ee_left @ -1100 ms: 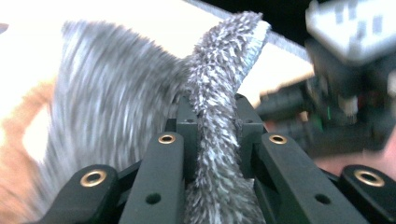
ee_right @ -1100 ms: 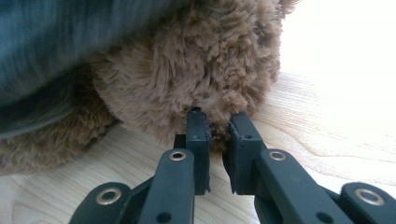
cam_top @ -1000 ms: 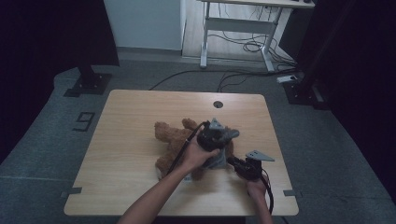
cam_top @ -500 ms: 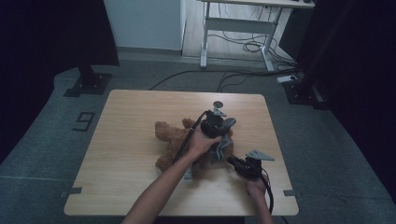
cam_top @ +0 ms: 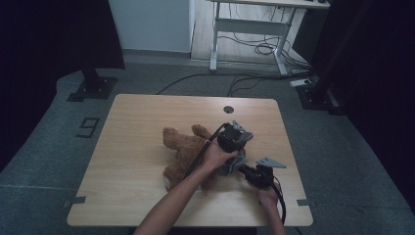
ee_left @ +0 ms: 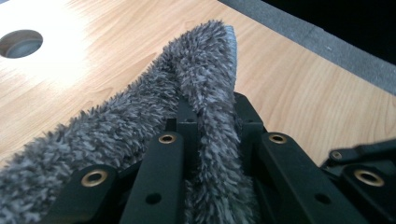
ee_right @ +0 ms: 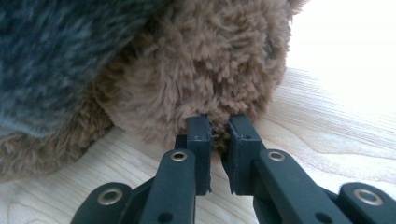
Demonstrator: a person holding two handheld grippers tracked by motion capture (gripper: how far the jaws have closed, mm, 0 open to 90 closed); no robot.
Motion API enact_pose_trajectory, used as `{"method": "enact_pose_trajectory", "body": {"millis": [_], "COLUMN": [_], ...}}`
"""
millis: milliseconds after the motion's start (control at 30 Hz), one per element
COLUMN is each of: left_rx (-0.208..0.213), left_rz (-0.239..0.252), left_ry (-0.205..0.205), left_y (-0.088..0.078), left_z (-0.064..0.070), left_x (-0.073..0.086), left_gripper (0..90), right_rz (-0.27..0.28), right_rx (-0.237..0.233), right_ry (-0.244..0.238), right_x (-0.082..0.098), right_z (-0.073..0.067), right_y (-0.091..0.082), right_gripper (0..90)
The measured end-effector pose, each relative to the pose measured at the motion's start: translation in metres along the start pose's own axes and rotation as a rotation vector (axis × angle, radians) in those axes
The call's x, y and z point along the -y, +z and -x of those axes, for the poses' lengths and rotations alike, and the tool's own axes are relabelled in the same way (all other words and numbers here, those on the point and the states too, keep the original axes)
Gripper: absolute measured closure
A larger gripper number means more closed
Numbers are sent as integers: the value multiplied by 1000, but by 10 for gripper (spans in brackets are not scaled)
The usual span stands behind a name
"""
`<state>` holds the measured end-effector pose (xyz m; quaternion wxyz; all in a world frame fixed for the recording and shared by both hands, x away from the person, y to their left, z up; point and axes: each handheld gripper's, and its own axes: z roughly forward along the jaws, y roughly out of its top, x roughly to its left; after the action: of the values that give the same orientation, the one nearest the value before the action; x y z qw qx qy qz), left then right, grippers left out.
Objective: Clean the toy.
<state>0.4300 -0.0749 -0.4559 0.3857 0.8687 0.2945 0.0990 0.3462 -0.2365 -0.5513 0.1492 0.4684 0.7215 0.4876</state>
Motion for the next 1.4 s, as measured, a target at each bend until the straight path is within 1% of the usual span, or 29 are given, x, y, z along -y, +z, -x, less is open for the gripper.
{"method": "enact_pose_trajectory", "body": {"millis": [33, 67, 100, 133, 167, 200, 233, 267, 400, 500, 533, 567, 600, 633, 700, 767, 833, 867, 900, 933, 1000, 1033, 1067, 1167, 1233, 1267, 1333, 1367, 1400], "left_rx": [0, -16, -21, -17, -17, -3, -3, -1, 20, 41, 41, 40, 27, 27, 15, 15, 12, 5, 5, 0, -5, -5, -9, -21, -40, -59, -104, -104, -109], "left_rz": [7, 5, 1, -4, -4, -10, -10, -13, -7, -19, -19, -25, -32, -32, -22, 3, 10, 29, 29, 53, 78, 78, 108, 147, 176, 188, 193, 193, 190], "left_ry": [14, 62, 84, 97, 97, 118, 118, 143, 145, 174, 174, 184, 207, 207, 216, 196, 196, 189, 189, 178, 161, 161, 140, 95, 54, 34, 0, 0, -25], "left_y": [-1, -1, -1, -1, -1, -2, -2, -3, -7, -10, -10, -10, -10, -10, -12, -15, -16, -19, -19, -25, -33, -33, -45, -64, -79, -86, -99, -99, -104], "left_z": [3, 11, 15, 18, 18, 25, 25, 30, 35, 44, 44, 46, 50, 50, 52, 52, 52, 50, 50, 47, 42, 42, 35, 18, 4, -4, -20, -20, -29], "left_x": [1, 4, 5, 6, 6, 10, 10, 15, 23, 33, 33, 36, 42, 42, 47, 54, 56, 59, 59, 61, 59, 59, 56, 51, 50, 50, 53, 53, 56], "left_gripper": [772, 774, 774, 774, 774, 774, 774, 774, 774, 771, 770, 770, 768, 768, 768, 767, 766, 766, 764, 764, 763, 762, 762, 759, 755, 755, 755, 755, 755], "right_rz": [-2, 0, -1, -5, -6, -7, -7, -9, -13, -16, -16, -14, -7, -7, -4, -3, -2, -1, -1, 2, 7, 7, 7, 14, 13, 12, 7, 5, 5], "right_rx": [0, -1, -2, -2, 1, 3, 3, 5, 5, 6, 6, 5, 2, 2, -2, -4, -5, -7, -7, -9, -9, -9, -6, -7, -7, -7, -6, -6, -6], "right_ry": [-2, 2, 3, 3, 1, 1, 1, 2, 1, 1, 1, 6, 14, 14, 17, 18, 18, 19, 19, 19, 19, 19, 17, 18, 20, 20, 21, 20, 20], "right_x": [0, 0, 0, 0, 0, 0, 0, 0, 0, 0, 0, 0, 0, 0, 0, 0, 0, 0, 0, 0, 0, 0, 0, 0, 0, 0, 0, 0, 0], "right_z": [0, 0, 0, 0, 0, 0, 0, 0, 0, -1, -1, -1, 0, 0, 0, 1, 1, 1, 1, 1, 1, 1, 1, 1, 1, 1, 1, 1, 1], "right_y": [0, 0, 1, 0, 0, 0, 0, 0, 1, 0, 0, 0, 0, 0, 0, 0, 0, -1, -1, -1, -1, -1, -1, -1, -1, -1, 0, 0, 0], "right_gripper": [812, 813, 813, 813, 813, 813, 813, 813, 814, 816, 816, 817, 819, 819, 819, 819, 819, 819, 819, 819, 819, 819, 819, 819, 819, 819, 819, 819, 819]}}
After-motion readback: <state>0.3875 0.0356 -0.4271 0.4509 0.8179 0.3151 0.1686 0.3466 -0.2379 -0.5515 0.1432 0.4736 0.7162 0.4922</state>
